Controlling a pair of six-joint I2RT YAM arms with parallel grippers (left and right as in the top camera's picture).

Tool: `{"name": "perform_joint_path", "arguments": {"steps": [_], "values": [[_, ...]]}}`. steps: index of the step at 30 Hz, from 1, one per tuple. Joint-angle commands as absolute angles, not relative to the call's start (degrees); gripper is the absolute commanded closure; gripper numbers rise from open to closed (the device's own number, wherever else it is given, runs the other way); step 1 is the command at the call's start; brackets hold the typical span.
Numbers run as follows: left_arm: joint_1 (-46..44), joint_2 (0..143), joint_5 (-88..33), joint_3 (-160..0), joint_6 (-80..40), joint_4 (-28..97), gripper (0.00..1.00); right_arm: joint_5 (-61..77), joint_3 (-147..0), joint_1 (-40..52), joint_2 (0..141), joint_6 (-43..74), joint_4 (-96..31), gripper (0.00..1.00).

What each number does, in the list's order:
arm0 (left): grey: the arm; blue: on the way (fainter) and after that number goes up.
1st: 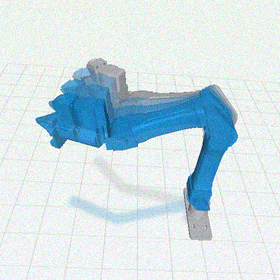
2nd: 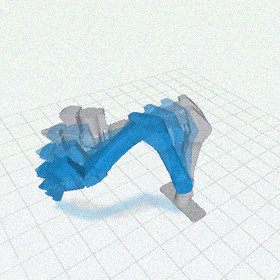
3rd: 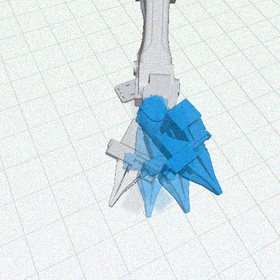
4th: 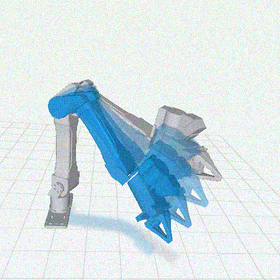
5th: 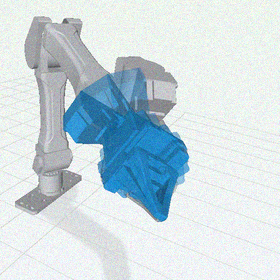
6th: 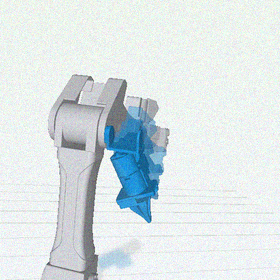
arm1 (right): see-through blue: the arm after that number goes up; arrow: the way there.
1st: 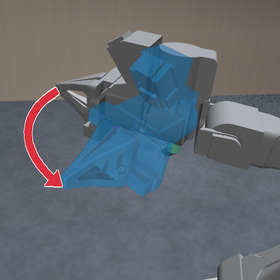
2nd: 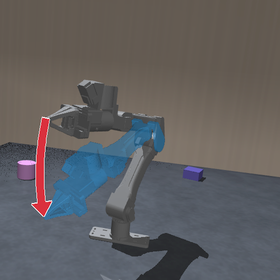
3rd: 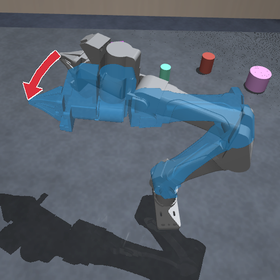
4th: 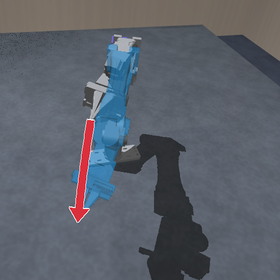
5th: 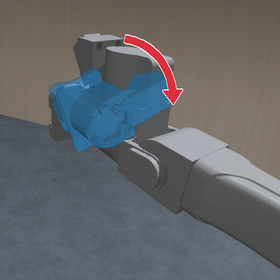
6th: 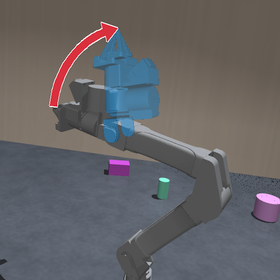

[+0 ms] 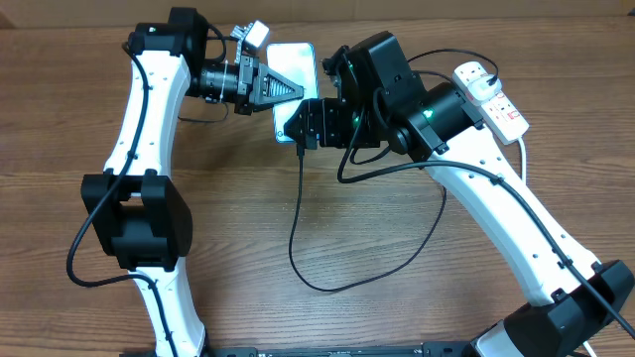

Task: Plug charger to phone and switch on socket
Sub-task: 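Open the right gripper and pull it back from the phone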

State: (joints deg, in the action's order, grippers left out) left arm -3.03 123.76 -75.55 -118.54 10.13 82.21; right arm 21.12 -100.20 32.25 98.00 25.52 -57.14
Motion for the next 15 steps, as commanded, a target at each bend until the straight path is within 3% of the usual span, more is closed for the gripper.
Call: {"name": "perform_joint_path", "arguments": {"steps": [1, 9, 15], "values": [[-3.42, 122.15, -74.48, -119.07, 5.39, 79.88, 0.96, 17.39, -101.27, 31.46, 97.21, 25.32, -58.13, 0.16], [-3.46, 122.39, -64.12, -119.07, -0.64, 74.65, 0.96, 12.93, -101.27, 25.87, 97.21, 25.34, -64.20, 0.04], [-4.25, 124.73, -60.71, -118.98, -0.67, 74.28, 0.96, 10.59, -101.25, 19.68, 97.21, 25.30, -68.88, 0.00]]}}
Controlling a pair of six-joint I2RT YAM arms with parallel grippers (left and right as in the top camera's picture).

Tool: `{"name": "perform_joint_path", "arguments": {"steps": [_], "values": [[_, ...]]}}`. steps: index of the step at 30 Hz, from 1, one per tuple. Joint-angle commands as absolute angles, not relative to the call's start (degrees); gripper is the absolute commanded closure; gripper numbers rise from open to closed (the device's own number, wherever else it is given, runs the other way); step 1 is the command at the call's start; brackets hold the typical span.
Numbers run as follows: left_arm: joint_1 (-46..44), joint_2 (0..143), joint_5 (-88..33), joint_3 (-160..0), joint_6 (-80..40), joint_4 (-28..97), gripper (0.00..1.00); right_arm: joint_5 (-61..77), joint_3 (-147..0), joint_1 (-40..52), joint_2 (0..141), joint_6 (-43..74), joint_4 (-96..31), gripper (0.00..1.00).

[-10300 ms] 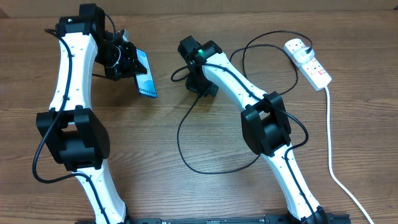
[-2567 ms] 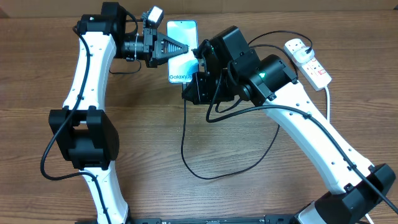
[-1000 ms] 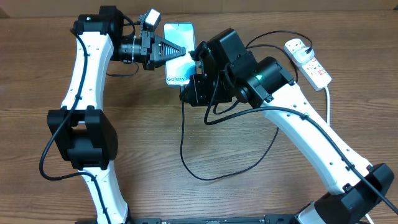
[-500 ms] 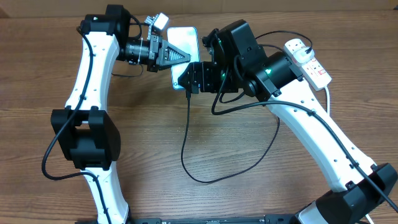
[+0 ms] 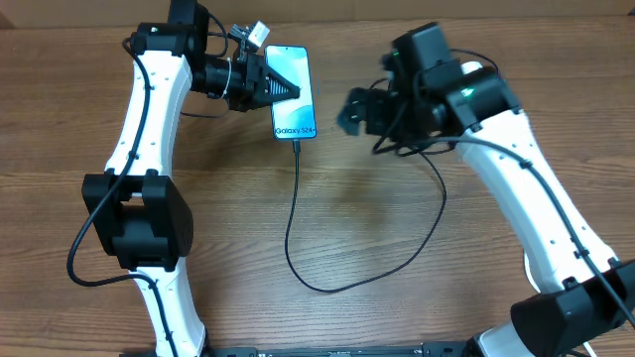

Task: Plug charger to phone and switch on socket
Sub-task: 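Open the right gripper and pull it back from the phone, then lower the phone flat onto the table with the left gripper and release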

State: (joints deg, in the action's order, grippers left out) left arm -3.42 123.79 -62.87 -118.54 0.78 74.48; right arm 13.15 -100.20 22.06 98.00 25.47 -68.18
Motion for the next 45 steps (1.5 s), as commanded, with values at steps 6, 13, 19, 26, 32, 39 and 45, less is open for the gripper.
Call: {"name": "perform_joint_path", "arguments": {"steps": [6, 13, 19, 26, 32, 39, 45], "values": [[-6.66, 129.80, -58.13, -118.98, -0.75, 72.97, 0.96, 8.95, -101.25, 14.68, 97.21, 25.28, -72.31, 0.00], [-9.52, 135.06, -53.95, -118.98, -6.87, 65.49, 0.96, 8.47, -101.19, 13.76, 97.21, 25.04, -74.28, 0.00], [-10.57, 136.75, -48.38, -118.98, -7.33, 63.59, 0.96, 5.98, -100.49, 13.80, 97.21, 25.06, -74.83, 0.00], [-10.55, 139.57, -40.51, -118.96, -7.90, 64.25, 0.96, 6.02, -96.27, 13.80, 97.58, 25.08, -72.27, 0.00], [-10.55, 142.52, -45.17, -118.96, -7.73, 64.42, 0.96, 6.02, -93.60, 13.78, 98.30, 25.12, -70.08, 0.00], [-10.55, 142.52, -44.23, -118.98, -7.68, 63.90, 0.93, 6.02, -93.58, 13.78, 98.30, 25.12, -69.93, 0.00], [-10.55, 142.52, -38.85, -118.98, -7.75, 64.18, 0.89, 6.04, -93.58, 13.78, 98.30, 25.12, -69.76, 0.00]]}}
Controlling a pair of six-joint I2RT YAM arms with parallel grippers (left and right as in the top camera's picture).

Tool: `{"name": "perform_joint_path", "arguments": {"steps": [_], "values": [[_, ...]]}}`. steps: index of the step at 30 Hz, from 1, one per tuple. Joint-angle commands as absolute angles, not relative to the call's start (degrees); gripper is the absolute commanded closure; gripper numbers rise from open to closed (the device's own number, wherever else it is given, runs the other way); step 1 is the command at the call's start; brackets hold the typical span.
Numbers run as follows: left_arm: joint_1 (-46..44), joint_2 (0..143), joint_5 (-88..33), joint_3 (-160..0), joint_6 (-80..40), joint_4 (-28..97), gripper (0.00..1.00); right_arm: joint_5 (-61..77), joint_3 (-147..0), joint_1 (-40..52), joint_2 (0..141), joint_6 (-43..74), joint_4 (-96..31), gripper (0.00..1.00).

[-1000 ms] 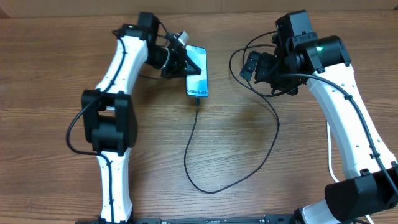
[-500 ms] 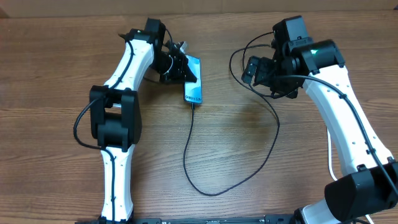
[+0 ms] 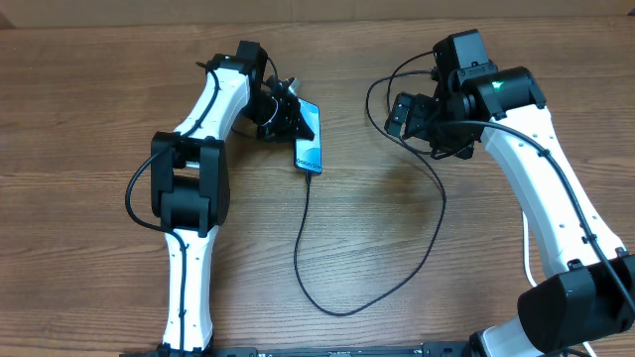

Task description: Plug charger to phone and switch on socket

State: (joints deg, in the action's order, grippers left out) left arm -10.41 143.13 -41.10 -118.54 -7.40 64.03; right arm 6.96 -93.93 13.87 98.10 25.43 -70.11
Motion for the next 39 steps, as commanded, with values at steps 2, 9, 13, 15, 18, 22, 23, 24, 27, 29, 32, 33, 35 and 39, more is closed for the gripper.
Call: {"name": "perform_joint_path", "arguments": {"steps": [2, 9, 13, 15, 18, 22, 23, 24, 27, 29, 32, 33, 35, 39], "values": [[-10.55, 142.52, -37.30, -118.98, -7.75, 64.38, 0.87, 6.04, -93.58, 13.80, 98.30, 25.12, -69.71, 0.00], [-10.55, 142.52, -34.79, -118.98, -7.73, 64.51, 0.77, 6.04, -93.58, 13.80, 98.30, 25.12, -69.73, 0.00], [-10.55, 142.52, -32.10, -118.98, -7.75, 64.93, 0.64, 6.04, -93.58, 13.80, 98.30, 25.12, -69.73, 0.00], [-10.55, 142.52, -30.68, -118.96, -7.75, 65.39, 0.64, 6.04, -93.58, 13.78, 98.30, 25.12, -69.71, 0.00], [-10.55, 142.52, -27.90, -118.98, -7.75, 66.24, 0.61, 6.02, -93.58, 13.78, 98.30, 25.12, -69.63, 0.00], [-10.55, 142.52, -24.84, -118.98, -7.75, 67.05, 0.53, 6.02, -93.58, 13.78, 98.30, 25.12, -69.52, 0.00], [-10.55, 142.52, -24.29, -118.98, -7.75, 67.22, 0.53, 6.02, -93.58, 13.78, 98.30, 25.12, -69.52, 0.00], [-10.55, 142.52, -23.59, -118.98, -7.75, 67.40, 0.52, 6.02, -93.58, 13.78, 98.30, 25.12, -69.52, 0.00], [-10.55, 142.52, -22.06, -118.98, -7.75, 67.68, 0.50, 6.02, -93.58, 13.78, 98.30, 25.12, -69.47, 0.00], [-10.55, 142.52, -21.87, -118.98, -7.75, 67.64, 0.49, 6.02, -93.58, 13.78, 98.30, 25.12, -69.49, 0.00], [-10.50, 142.52, -21.85, -118.98, -7.75, 67.68, 0.48, 6.02, -93.58, 13.78, 98.30, 25.12, -69.49, 0.00], [-10.50, 142.52, -21.85, -118.98, -7.75, 67.72, 0.47, 6.02, -93.58, 13.78, 98.30, 25.12, -69.47, 0.00], [-10.50, 142.52, -21.87, -118.98, -7.77, 67.94, 0.45, 5.98, -93.58, 13.78, 98.30, 25.12, -69.30, 0.00], [-10.41, 142.32, -21.87, -119.59, -7.77, 68.95, 0.40, 3.55, -93.58, 13.78, 98.30, 25.12, -68.18, 0.00]]}}
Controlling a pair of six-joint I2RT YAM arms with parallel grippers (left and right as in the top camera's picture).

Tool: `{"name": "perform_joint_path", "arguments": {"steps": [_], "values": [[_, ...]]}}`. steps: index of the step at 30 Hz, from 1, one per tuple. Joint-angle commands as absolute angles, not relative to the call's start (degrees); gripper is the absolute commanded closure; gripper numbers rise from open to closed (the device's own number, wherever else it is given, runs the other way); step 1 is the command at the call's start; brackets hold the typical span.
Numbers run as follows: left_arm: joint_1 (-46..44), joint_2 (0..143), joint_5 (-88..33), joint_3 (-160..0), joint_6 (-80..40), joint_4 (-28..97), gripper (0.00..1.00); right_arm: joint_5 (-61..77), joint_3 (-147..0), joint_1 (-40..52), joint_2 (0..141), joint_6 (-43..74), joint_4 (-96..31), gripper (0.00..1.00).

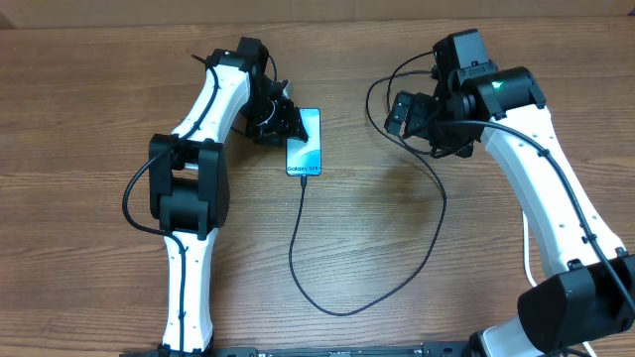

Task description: Plug charger to phone and switch on socket

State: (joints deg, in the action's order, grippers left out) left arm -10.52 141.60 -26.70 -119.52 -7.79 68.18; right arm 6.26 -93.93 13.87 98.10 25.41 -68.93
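The phone (306,149) lies flat on the table (99,198), its screen lit and facing up. A black charger cable (298,228) is plugged into its near end. From there the cable loops toward the front and runs back up to the right arm. My left gripper (284,121) is low at the phone's far left corner, touching or just beside it. The overhead view does not show how its jaws stand. My right gripper (399,113) hangs above the table to the phone's right, and its jaws are just as unclear. The socket is hidden under the right arm.
The cable's loop (332,309) lies across the middle and front of the table. A thin white lead (526,238) shows by the right arm's forearm. The left arm (213,94) reaches in from the front left.
The phone was tilted up on edge at my left gripper. It now lies flat with the screen up, slightly nearer the front. The right arm has not moved.
At first both grippers met at the phone at the back of the table, the right one at its cable end. Then the right gripper stood clear with the cable plugged in. The left gripper later held the phone tilted nearer the middle, and now it lies flat.
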Motion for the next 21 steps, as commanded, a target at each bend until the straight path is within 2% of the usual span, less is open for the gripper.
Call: {"name": "perform_joint_path", "arguments": {"steps": [1, 8, 13, 16, 17, 18, 21], "values": [[-10.24, 142.06, -21.89, -120.16, -7.88, 69.60, 0.39, 2.76, -93.58, 13.74, 98.30, 25.12, -68.05, 0.00], [-9.19, 135.79, -20.75, -122.21, -9.63, 70.89, 0.37, -0.84, -93.60, 13.74, 98.28, 25.10, -64.40, 0.00], [-9.02, 126.32, -8.49, -122.39, -12.99, 71.61, 0.34, -10.31, -93.60, 12.60, 98.28, 25.12, -61.76, 0.00], [-9.02, 119.74, -0.23, -122.39, -16.32, 72.34, 0.26, -11.14, -93.60, 9.61, 98.30, 25.12, -59.22, 0.00], [-9.02, 117.73, 1.78, -122.39, -17.26, 72.38, 0.17, -11.14, -93.60, 8.29, 98.30, 25.12, -58.17, 0.00], [-8.97, 115.46, 4.12, -122.39, -18.59, 72.38, 0.00, -11.20, -93.60, 6.90, 98.30, 25.10, -57.08, 0.00], [-8.97, 109.89, 8.01, -122.39, -20.82, 72.49, 0.00, -11.97, -93.60, 0.82, 98.70, 25.08, -53.06, 0.00]]}}
